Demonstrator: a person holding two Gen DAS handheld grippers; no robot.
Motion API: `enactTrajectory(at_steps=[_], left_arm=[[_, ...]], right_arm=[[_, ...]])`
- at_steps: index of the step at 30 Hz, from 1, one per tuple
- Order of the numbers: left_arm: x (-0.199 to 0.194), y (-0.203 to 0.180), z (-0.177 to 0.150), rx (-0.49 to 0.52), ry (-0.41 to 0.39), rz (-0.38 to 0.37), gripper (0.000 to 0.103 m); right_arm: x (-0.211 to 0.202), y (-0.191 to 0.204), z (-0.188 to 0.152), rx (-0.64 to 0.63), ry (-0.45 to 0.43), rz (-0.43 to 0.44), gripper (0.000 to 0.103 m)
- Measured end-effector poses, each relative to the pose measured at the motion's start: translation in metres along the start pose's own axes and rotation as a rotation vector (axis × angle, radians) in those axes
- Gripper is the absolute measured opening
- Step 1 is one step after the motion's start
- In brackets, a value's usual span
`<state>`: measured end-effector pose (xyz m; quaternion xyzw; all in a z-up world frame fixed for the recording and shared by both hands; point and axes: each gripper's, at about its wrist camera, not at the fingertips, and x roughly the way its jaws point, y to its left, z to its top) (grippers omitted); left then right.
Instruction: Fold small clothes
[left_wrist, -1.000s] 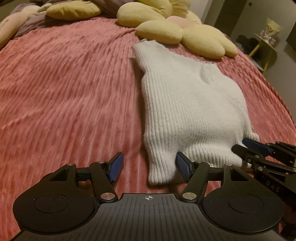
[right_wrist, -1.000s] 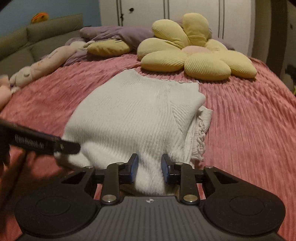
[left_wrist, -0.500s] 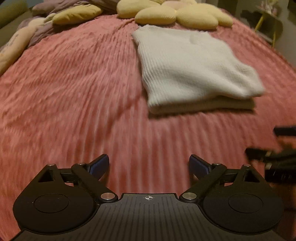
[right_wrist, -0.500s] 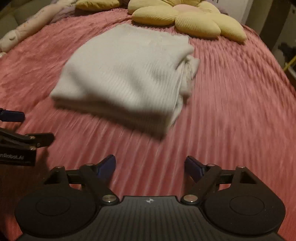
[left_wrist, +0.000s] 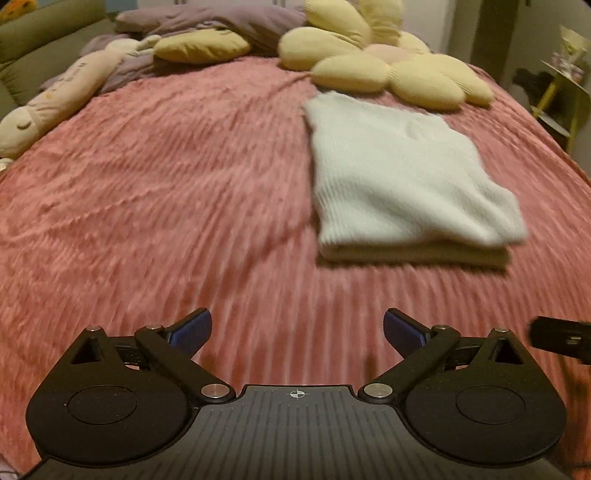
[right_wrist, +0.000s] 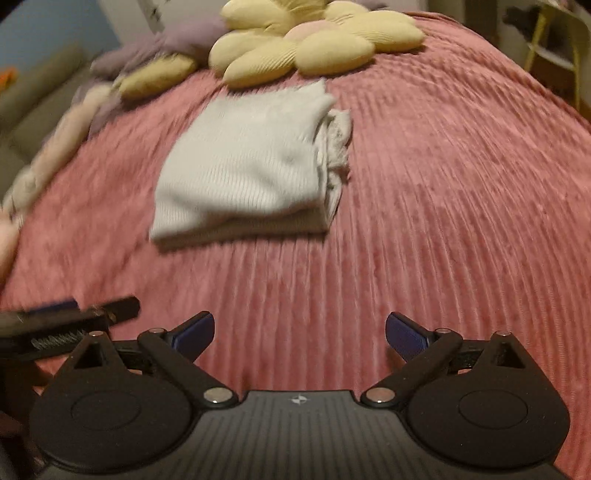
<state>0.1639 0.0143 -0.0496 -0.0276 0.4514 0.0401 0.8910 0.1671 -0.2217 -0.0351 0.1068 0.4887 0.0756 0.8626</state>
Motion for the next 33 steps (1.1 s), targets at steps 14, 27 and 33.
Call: enactTrajectory(at_steps=[14,27,33], left_arm=[[0.062,0.0,0.034,-0.079,0.006,-0.13,0.086],[0.067,0.022,0.041,-0.18,0.007,-0.254,0.043],[0.05,0.027,0.044,-0.142,0.034,-0.207,0.058]], right_arm=[[0.062,-0.048,0.058,0.471,-0.061,0.333,0.056],[0.089,-0.054,0.054,0.515,-0.076,0.396,0.008],[0.086,-0.038,0.06,0.252,-0.062,0.168,0.011]])
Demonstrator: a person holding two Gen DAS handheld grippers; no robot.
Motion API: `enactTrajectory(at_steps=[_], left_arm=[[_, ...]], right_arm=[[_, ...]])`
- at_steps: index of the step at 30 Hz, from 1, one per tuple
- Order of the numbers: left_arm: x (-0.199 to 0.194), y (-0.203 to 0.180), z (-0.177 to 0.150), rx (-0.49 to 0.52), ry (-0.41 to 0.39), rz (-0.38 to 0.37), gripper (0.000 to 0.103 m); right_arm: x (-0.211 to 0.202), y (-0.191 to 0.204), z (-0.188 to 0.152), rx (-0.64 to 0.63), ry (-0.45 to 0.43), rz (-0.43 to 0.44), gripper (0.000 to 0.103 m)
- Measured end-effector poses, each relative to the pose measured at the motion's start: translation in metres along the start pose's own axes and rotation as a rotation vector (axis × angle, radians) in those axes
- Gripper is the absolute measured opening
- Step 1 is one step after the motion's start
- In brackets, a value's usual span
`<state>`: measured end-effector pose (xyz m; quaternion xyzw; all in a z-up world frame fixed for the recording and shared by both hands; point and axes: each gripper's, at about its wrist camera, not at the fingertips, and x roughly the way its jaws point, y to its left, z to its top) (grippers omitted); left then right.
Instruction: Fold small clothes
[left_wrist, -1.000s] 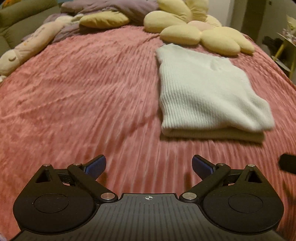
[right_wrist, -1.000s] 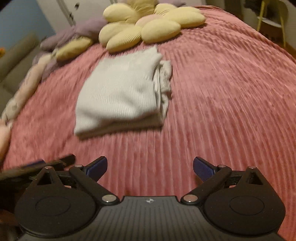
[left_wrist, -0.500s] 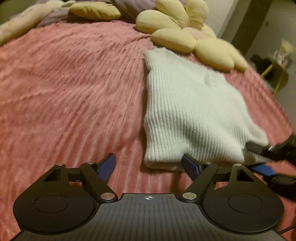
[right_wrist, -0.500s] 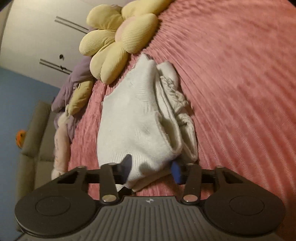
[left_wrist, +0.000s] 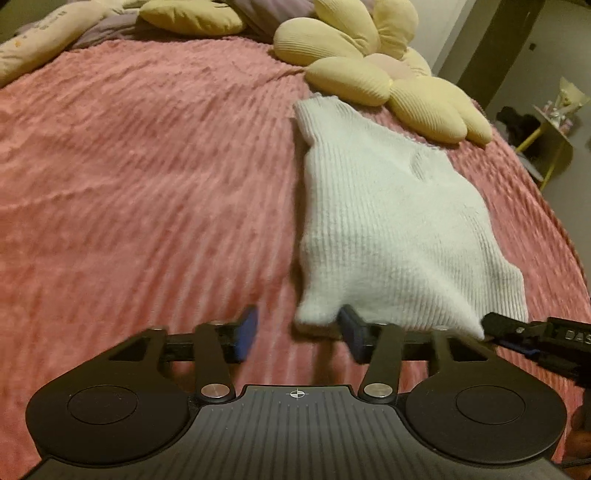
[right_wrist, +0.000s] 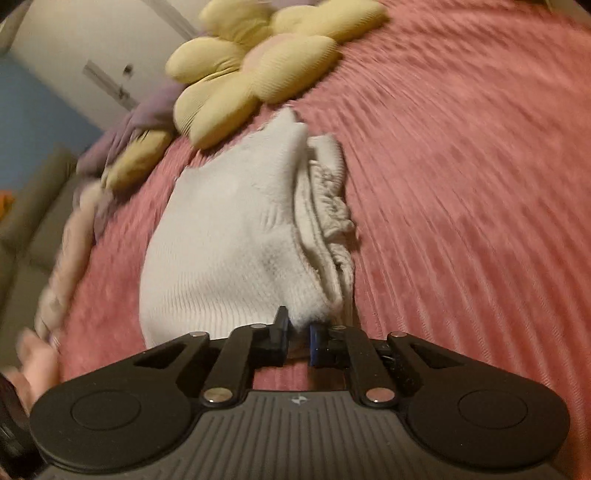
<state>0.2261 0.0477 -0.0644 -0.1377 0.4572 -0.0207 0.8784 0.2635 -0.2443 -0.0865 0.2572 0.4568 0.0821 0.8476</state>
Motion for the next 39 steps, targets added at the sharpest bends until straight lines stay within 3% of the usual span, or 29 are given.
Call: enactTrajectory(at_steps=[2,4,6,8,10,13,16,21,24,28,31,34,39], left_arm=[[-0.013,0.003,0.006,-0.021,-0.032,-0.033,0.064],[-0.02,0.003,0.016,-0.036,-0.068,-0.044,0.072],[-0.019,-0.004,0.026,-0.021,-0.089,-0.035,0.074],[-0.009,-0.015,0.033,0.014,-0.084,0.001,0.077],[0.007,-0.024,0.037,0.056,-0.062,0.053,0.079],[0.037,-0.026,0.035,0.096,0.058,0.141,0.085],[0.044,-0.026,0.028,0.116,0.048,0.182,0.095],[0.038,-0.034,0.023,0.149,0.043,0.223,0.098],[0.026,-0.035,0.017,0.168,0.059,0.225,0.098],[0.001,-0.039,-0.002,0.188,0.05,0.282,0.1],[-0.022,-0.04,-0.016,0.161,0.035,0.28,0.101],[-0.041,-0.042,-0.026,0.179,0.015,0.266,0.102],[-0.062,-0.042,-0.02,0.208,-0.003,0.32,0.102]], right_arm=[[-0.009,0.006,0.003,-0.045,0.005,-0.002,0.022],[-0.026,0.015,0.004,-0.098,-0.072,-0.023,0.029],[-0.037,0.028,0.005,-0.17,-0.166,-0.084,0.03],[-0.036,0.042,0.007,-0.25,-0.205,-0.106,0.03],[-0.025,0.055,0.009,-0.316,-0.191,-0.105,0.03],[-0.006,0.066,0.004,-0.425,-0.172,-0.123,0.029],[0.02,0.06,0.003,-0.479,-0.075,-0.246,0.029],[0.019,0.06,0.005,-0.543,-0.042,-0.254,0.029],[0.013,0.059,0.002,-0.545,-0.018,-0.296,0.044],[-0.014,0.053,-0.012,-0.497,-0.014,-0.373,0.078],[-0.035,0.049,-0.027,-0.451,0.056,-0.361,0.099],[-0.056,0.053,-0.045,-0.432,0.077,-0.33,0.099],[-0.079,0.081,-0.058,-0.49,0.047,-0.304,0.099]])
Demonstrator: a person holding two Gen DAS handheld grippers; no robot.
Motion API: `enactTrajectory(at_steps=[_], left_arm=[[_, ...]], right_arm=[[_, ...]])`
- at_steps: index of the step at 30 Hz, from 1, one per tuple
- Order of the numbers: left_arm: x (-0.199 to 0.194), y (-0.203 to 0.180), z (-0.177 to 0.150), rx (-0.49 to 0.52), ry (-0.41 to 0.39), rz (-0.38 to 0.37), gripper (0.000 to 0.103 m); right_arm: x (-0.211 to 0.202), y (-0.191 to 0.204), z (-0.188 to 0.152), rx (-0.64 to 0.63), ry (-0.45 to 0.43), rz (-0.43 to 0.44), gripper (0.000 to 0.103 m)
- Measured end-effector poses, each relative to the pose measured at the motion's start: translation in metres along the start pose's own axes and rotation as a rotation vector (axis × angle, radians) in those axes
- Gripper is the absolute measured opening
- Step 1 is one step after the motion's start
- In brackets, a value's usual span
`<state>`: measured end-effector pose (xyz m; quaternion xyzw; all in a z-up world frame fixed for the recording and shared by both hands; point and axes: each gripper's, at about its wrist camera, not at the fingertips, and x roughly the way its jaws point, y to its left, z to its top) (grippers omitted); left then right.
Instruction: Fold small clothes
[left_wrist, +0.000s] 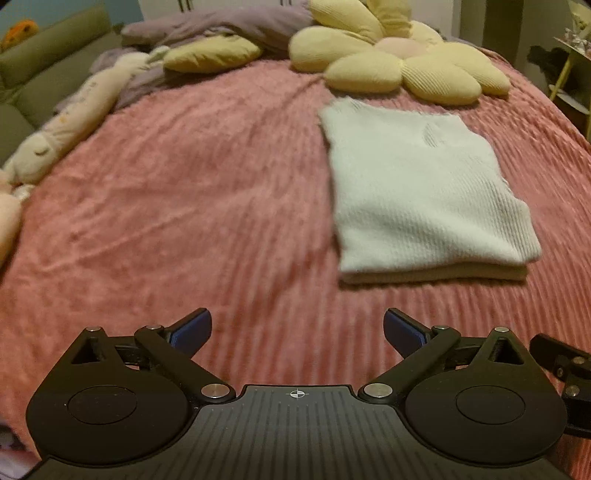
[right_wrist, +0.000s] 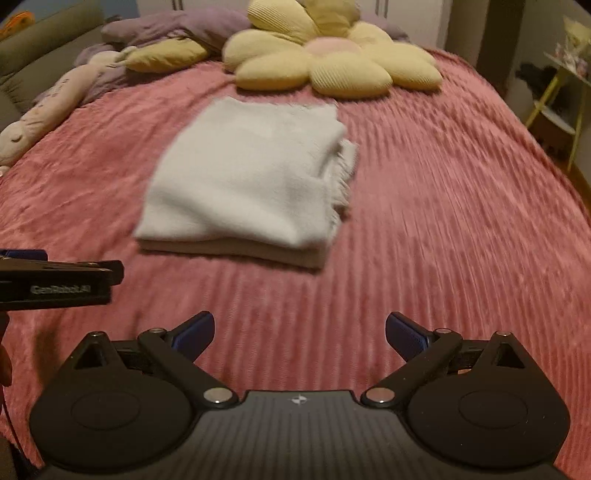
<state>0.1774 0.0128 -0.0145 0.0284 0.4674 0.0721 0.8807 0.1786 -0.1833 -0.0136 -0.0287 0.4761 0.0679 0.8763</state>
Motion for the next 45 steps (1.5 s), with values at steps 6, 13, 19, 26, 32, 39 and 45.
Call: enactTrajectory(at_steps=[6,13,19,26,32,39,45], left_arm=[[-0.015,0.008,0.003,-0.012,-0.002,-0.024,0.103],[-0.023,0.002,0.003,0.013,-0.015,-0.017,0.103],[-0.027,0.002,0.001,0.009,-0.024,-0.028,0.103],[-0.029,0.002,0.0,0.012,-0.033,-0.032,0.103],[-0.031,0.001,0.0,0.007,-0.037,-0.032,0.103],[-0.032,0.002,0.0,0.006,-0.04,-0.033,0.103],[-0.034,0.003,0.0,0.0,-0.044,-0.034,0.103]], right_arm=[[-0.02,0.017,0.015,0.006,-0.03,-0.007,0.099],[-0.026,0.017,0.023,0.045,-0.006,-0.038,0.099],[-0.03,0.018,0.023,0.046,-0.015,-0.05,0.099],[-0.035,0.021,0.026,0.043,-0.022,-0.053,0.099],[-0.038,0.02,0.026,0.045,-0.029,-0.057,0.099],[-0.042,0.019,0.026,0.049,-0.04,-0.061,0.099],[-0.044,0.019,0.028,0.043,-0.047,-0.069,0.099]])
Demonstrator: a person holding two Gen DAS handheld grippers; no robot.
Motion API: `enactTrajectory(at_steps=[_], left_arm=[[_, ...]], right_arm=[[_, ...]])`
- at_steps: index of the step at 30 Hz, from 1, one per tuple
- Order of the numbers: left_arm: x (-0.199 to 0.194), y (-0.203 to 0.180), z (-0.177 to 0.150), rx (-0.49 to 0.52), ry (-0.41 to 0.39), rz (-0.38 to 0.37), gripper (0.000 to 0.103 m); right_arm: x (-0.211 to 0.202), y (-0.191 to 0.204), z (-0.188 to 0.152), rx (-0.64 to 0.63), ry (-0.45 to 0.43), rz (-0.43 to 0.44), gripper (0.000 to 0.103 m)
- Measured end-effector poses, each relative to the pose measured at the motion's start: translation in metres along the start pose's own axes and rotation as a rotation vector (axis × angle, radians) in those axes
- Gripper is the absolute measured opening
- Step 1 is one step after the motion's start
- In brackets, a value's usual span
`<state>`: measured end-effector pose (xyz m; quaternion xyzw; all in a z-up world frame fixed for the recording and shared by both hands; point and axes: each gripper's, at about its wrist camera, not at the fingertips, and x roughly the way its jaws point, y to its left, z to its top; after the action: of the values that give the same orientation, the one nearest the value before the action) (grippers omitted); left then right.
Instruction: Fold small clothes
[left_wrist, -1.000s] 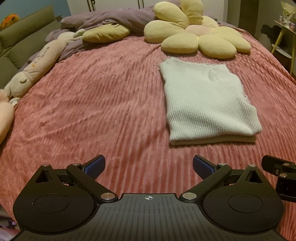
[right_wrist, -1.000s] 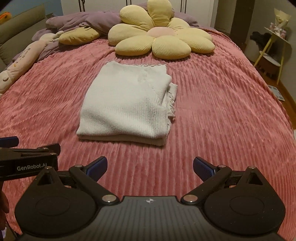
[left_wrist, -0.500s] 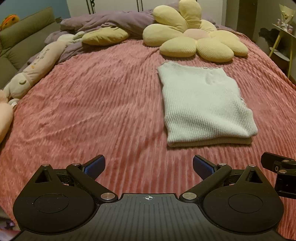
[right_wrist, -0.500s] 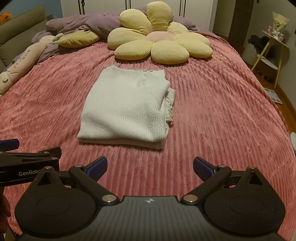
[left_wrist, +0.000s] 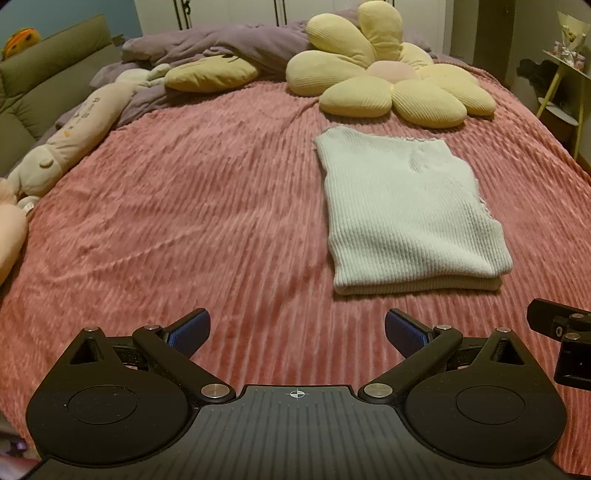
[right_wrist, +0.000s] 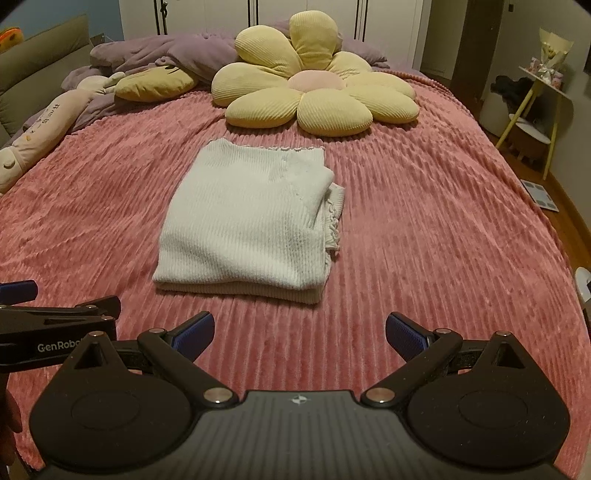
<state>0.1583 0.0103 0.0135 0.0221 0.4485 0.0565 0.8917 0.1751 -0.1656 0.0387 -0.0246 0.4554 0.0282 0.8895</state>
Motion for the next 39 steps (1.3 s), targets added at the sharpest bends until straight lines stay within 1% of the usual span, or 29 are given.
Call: enactTrajectory(at_steps=[39], left_arm=[[-0.0032,-0.0015,0.001,0.0,-0.011,-0.011,0.103]], right_arm=[[-0.0022,-0.0004,0.0018,-0.006,-0.002,-0.002,0.099]])
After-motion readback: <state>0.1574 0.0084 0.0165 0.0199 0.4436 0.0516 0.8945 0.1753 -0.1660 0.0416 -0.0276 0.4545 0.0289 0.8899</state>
